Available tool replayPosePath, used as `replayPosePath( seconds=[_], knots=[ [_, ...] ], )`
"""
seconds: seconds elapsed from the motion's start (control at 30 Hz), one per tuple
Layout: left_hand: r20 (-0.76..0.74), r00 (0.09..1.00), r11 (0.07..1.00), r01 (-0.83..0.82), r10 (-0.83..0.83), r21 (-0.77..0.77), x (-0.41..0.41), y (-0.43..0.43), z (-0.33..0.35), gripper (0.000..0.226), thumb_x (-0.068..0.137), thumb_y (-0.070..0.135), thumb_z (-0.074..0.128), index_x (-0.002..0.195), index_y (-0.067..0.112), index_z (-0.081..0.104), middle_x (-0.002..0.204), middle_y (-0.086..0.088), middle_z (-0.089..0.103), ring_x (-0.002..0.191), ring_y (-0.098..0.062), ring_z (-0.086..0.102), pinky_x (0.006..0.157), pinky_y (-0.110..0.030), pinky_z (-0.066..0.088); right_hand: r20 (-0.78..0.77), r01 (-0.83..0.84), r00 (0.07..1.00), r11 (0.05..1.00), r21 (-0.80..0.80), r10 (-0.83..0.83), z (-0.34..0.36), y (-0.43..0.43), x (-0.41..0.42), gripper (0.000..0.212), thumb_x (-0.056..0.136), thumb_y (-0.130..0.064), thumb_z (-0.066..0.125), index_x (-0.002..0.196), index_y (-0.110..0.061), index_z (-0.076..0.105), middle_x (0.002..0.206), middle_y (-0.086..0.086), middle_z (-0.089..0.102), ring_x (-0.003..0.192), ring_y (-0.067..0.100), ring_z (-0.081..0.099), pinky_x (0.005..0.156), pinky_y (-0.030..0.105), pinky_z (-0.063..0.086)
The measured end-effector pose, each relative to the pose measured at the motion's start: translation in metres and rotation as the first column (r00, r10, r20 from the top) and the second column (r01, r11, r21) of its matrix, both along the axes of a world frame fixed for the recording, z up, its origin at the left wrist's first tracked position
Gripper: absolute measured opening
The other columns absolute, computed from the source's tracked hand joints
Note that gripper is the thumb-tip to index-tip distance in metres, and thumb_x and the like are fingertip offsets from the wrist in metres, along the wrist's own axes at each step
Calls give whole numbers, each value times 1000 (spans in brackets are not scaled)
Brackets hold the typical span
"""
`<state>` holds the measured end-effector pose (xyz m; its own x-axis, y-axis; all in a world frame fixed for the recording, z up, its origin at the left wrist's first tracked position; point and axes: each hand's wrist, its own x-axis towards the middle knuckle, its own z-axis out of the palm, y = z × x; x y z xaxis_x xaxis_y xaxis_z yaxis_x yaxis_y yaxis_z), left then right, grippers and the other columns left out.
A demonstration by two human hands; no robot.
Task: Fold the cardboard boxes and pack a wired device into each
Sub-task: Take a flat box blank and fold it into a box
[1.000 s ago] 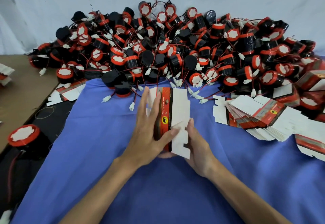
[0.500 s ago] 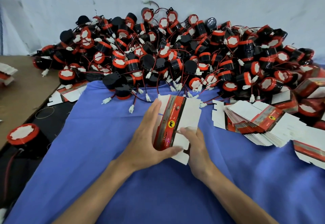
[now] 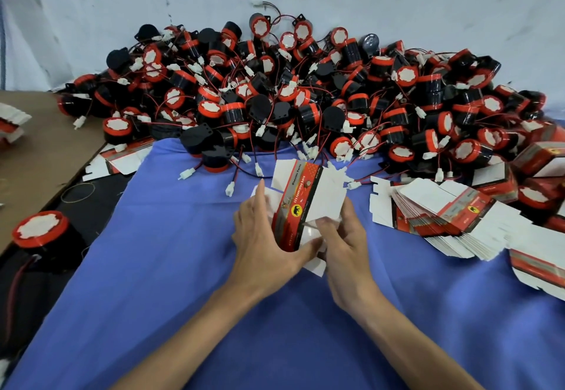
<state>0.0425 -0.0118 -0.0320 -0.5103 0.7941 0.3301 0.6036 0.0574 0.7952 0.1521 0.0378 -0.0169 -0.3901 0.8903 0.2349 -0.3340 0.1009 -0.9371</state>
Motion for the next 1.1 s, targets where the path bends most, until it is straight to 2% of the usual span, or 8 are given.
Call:
replayPosePath(
  seconds=[0.17, 0.23, 0.3, 0.43, 0.67, 0.83, 1.0, 1.1],
  knots=[
    [52, 998, 999, 32, -32, 6, 4, -2, 3, 125, 41, 81, 60, 148, 37, 13, 110, 26, 32, 105, 6, 26, 95, -10, 17, 21, -83, 996, 987, -139, 86, 3, 7, 4, 49, 88, 12, 44, 93, -29, 71, 89, -1, 75, 77, 17, 72, 54, 31, 57],
    [56, 997, 998, 43, -45, 39, 6, -3, 6, 120, 40, 80, 63, 144, 46, 14, 110, 29, 31, 101, 19, 24, 87, 5, 12, 16, -99, 994, 971, -216, 105, 6, 16, 7, 48, 87, 15, 41, 102, -21, 68, 92, 4, 75, 80, 24, 72, 68, 41, 60],
    [49, 996, 994, 71, -76, 84, 5, -4, 10, 115, 41, 80, 65, 141, 49, 18, 109, 27, 37, 108, 19, 25, 92, -3, 20, 13, -104, 994, 972, -213, 110, 11, 25, 14, 45, 90, 11, 42, 108, -21, 66, 99, 6, 74, 85, 27, 70, 78, 47, 53],
    [206, 938, 957, 254, -279, 140, -9, -8, 23, 111, 40, 70, 79, 136, 55, 26, 109, 12, 58, 110, -12, 56, 96, -43, 48, -37, -195, 981, 972, -134, 192, 17, 37, 29, 56, 88, 12, 45, 119, -31, 60, 114, 5, 70, 86, 25, 67, 62, 32, 55],
    [233, 885, 915, 398, -402, 67, -28, -10, 28, 110, 40, 67, 85, 136, 53, 33, 112, 5, 66, 98, -15, 68, 84, -42, 57, 150, -492, 869, 859, 142, 472, 15, 20, 27, 73, 77, -17, 67, 140, -42, 41, 140, -1, 53, 125, 23, 53, 91, 39, 51],
    [267, 817, 844, 536, -510, -29, -40, -12, 28, 102, 48, 53, 83, 138, 40, 39, 115, 0, 67, 95, -16, 69, 83, -40, 58, 131, -305, 949, 942, 139, 287, 9, 14, 19, 64, 74, -27, 74, 132, -19, 50, 133, 4, 58, 124, 27, 53, 102, 52, 44],
    [411, 747, 851, 487, -522, 194, -35, -12, 28, 66, 64, 47, 71, 126, 29, 54, 89, 0, 75, 72, -15, 67, 62, -19, 49, 164, -169, 978, 947, 275, 127, 12, 8, 15, 35, 90, -11, 45, 123, -18, 56, 133, -7, 58, 127, 14, 51, 94, 28, 49],
    [589, 658, 883, 374, -469, 285, -33, -13, 33, 47, 73, 46, 67, 112, 20, 63, 86, -15, 72, 74, -23, 67, 62, -25, 50, 139, -140, 985, 934, 330, 99, 12, 5, 17, 39, 86, 4, 46, 119, -15, 52, 141, -3, 50, 131, 15, 48, 95, 36, 48]
  ],
)
